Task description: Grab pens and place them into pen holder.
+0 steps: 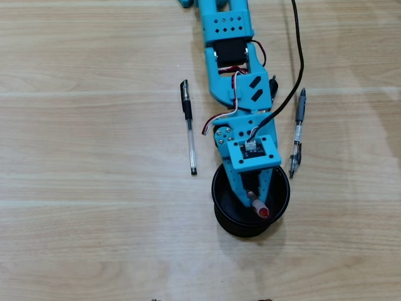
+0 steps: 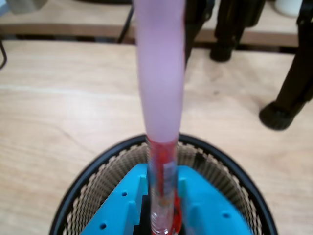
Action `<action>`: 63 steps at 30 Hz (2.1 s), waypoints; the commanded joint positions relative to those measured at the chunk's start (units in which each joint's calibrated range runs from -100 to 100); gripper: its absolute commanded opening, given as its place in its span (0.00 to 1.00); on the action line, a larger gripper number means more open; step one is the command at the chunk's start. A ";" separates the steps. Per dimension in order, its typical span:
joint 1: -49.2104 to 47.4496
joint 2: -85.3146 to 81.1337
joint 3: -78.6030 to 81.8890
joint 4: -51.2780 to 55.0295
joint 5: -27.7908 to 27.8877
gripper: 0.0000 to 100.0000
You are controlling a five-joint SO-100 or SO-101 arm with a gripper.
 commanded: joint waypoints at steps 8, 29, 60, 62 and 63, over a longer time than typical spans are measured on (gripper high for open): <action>2.91 -7.76 2.84 -18.17 1.45 0.16; 12.43 -48.85 41.14 48.35 22.05 0.05; 14.20 -9.88 23.66 48.18 16.25 0.20; 14.93 -9.03 23.12 48.61 15.15 0.16; 15.17 -8.69 22.85 48.61 14.57 0.14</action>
